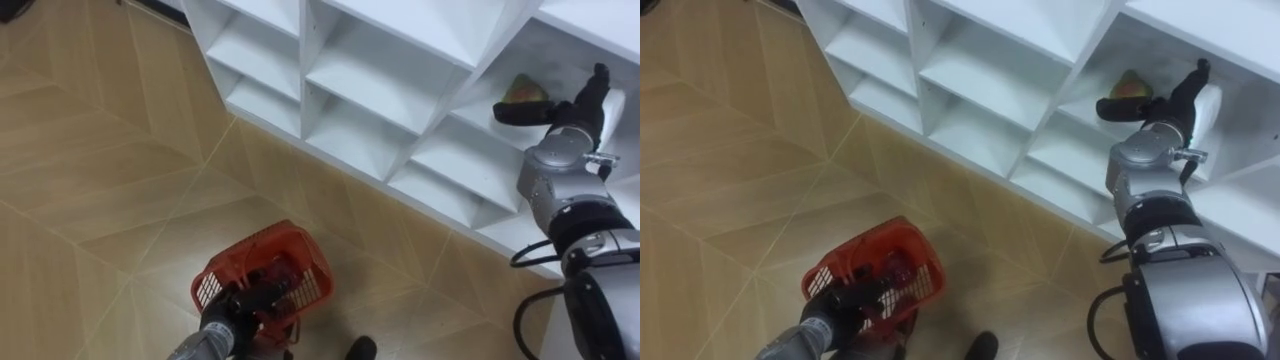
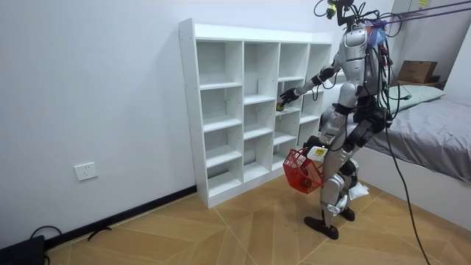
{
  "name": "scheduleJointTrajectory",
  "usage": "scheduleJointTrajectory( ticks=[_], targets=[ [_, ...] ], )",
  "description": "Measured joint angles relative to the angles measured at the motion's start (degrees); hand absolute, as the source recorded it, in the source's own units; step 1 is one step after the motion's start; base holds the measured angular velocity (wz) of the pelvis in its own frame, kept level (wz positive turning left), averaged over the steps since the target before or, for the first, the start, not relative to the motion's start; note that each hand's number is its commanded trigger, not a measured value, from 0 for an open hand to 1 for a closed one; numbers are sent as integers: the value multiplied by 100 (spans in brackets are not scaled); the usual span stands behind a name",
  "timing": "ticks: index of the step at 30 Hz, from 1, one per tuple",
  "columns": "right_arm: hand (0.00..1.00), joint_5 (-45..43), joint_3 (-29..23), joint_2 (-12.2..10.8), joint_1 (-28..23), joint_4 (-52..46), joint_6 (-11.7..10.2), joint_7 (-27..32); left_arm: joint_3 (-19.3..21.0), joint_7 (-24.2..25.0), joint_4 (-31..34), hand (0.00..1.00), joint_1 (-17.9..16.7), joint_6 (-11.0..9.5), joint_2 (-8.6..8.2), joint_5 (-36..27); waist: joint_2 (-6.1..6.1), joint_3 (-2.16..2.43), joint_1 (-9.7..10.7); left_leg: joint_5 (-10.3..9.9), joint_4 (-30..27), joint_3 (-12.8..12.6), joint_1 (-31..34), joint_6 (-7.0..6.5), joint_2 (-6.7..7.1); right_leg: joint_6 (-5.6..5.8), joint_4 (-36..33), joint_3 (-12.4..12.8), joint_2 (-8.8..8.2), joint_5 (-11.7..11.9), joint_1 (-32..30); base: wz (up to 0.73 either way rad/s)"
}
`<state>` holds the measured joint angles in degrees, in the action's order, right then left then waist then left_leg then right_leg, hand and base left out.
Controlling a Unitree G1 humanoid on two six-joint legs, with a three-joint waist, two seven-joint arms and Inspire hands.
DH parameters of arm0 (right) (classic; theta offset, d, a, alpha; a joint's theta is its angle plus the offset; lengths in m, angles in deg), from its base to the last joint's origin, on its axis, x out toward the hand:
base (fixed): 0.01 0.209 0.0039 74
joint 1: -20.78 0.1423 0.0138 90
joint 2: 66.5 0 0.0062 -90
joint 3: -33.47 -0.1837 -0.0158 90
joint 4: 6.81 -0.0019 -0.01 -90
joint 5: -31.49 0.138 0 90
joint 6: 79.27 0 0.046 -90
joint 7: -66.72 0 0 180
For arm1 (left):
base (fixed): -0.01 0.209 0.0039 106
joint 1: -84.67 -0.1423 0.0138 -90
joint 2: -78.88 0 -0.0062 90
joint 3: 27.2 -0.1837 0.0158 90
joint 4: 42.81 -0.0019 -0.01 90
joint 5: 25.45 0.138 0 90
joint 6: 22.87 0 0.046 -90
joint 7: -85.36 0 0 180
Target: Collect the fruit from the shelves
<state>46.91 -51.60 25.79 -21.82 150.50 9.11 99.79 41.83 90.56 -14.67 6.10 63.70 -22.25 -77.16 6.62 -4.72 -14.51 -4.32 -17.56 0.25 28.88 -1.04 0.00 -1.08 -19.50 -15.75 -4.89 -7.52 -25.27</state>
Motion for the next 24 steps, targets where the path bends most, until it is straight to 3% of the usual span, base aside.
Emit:
scheduleJointTrajectory(
  ticks=[1,2,3,4,12,24],
  targets=[
    [7,0,0,0,0,0,0,-30,0,0,1,100,1,13,2,-1,-1,0,0,4,9,-2,-2,2,-2,-1,4,1,1,1,0,0],
    [52,0,0,0,0,0,2,-75,1,0,1,100,1,23,3,-1,-1,-1,0,10,23,-2,-4,3,-1,-4,13,1,2,3,0,0],
    [61,0,0,0,0,0,6,-90,1,0,2,100,1,30,2,-1,-1,-1,0,14,32,-2,-5,3,-1,-6,20,1,2,4,0,0],
    [98,0,0,0,0,0,28,-100,1,0,4,100,2,42,2,-1,-1,-1,-1,24,52,-2,-4,5,0,-13,42,0,5,8,0,0],
    [100,1,0,0,-4,7,176,-201,4,1,26,100,12,95,24,-25,-2,-2,6,57,152,-2,-5,9,-1,-21,92,-15,9,23,-14,0],
    [100,19,-1,-3,-5,81,170,-205,2,7,12,100,21,94,31,-50,7,-7,19,80,203,4,-6,5,53,-20,92,-16,-10,23,-35,0]
  ],
)
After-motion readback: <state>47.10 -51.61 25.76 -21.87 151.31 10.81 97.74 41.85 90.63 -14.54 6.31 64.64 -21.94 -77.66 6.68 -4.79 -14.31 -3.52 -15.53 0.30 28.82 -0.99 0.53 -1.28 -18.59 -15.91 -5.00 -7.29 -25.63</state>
